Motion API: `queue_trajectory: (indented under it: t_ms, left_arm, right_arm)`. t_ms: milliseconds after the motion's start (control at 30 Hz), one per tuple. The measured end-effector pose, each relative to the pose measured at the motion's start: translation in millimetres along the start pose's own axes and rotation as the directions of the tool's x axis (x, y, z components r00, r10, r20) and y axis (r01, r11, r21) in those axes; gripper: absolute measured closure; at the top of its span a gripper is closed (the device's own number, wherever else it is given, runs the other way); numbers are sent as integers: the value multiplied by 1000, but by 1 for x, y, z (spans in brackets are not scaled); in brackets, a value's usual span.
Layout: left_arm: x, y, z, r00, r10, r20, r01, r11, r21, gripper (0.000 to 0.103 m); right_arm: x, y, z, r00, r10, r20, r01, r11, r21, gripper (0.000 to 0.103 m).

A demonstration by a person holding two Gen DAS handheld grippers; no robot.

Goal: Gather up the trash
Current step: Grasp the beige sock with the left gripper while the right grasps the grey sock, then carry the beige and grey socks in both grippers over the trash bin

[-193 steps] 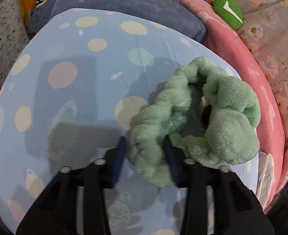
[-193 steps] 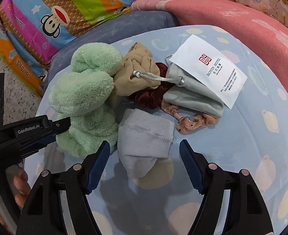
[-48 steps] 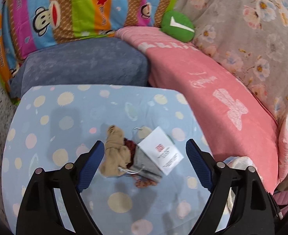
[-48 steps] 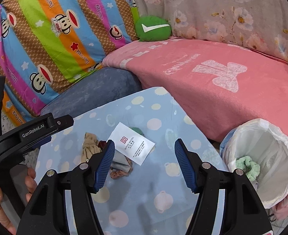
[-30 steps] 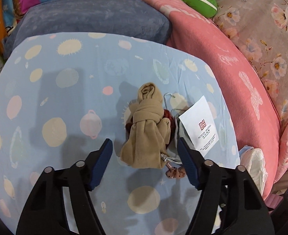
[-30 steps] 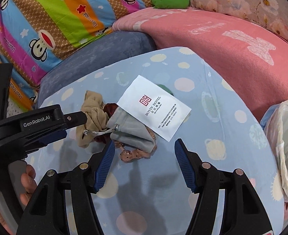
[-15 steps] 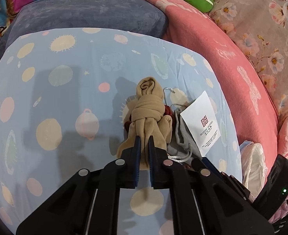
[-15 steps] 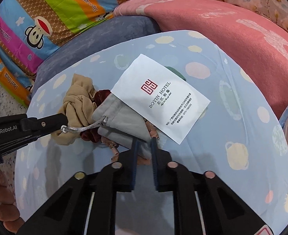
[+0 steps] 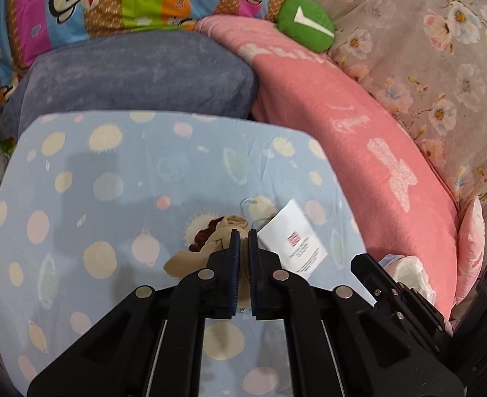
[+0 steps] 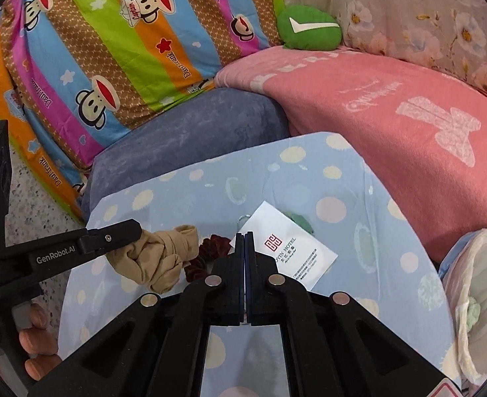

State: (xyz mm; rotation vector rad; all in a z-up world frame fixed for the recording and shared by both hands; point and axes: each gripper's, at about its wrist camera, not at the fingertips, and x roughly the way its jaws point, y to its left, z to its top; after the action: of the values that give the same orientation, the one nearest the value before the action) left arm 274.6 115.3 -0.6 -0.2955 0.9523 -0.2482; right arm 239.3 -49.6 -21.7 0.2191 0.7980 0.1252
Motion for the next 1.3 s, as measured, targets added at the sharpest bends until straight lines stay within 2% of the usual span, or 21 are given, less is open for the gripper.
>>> queue_trajectory:
  t_ms: [100,233,267,567,600,667,700,733,900,1033,1300]
  left_arm:
    - [-16,-10,5,1000,3,30,-3,1000,15,99]
    - [-26,-13,8,998,13,56,-13,1000,9,99]
    - [-27,-12,9,998,14,58,-14,1000,7,99]
    - [-21,-5,14,998,38,53,-39,999,18,98]
    - [-19,-4,14,998,43,50,-44,999,19,98]
    - [-15,-2,14,998,48,44,-49,999,20,99]
    - [-13,-1,14,998,49,41,-49,999,18,98]
    - [-13,-1,13,998,50,38,-50,999,16,99]
    - [-14,-5,14,998,46,42,-47,999,22,98]
    - [-24,-20,16,998,28,61,-30,999,40,99]
    - [-57,-78,21,993,-26,113,13,993,116,99]
  right_arm:
    - [2,-3,-2,999,-2,-43,1,1000,-10,99]
    - [17,-6,-21,995,-26,-99,23,999,-25,64]
    - [22,-6,-25,994,-24,-108,22,1000,-20,62]
    - [86,-18,-53,977,-8,-215,17,999,42,64]
    - [90,-20,-55,975,-2,-222,14,999,52,67]
    - [95,-20,-56,972,9,-236,5,998,56,95]
    - [95,-18,-56,971,9,-239,3,999,50,100]
    - [94,-18,-54,972,11,-235,0,999,46,100]
    - [64,-10,-34,988,26,-153,-21,999,33,101]
    - [24,-3,-8,997,51,-64,-50,999,17,101]
    - [-61,-15,35,993,39,109,-40,999,8,101]
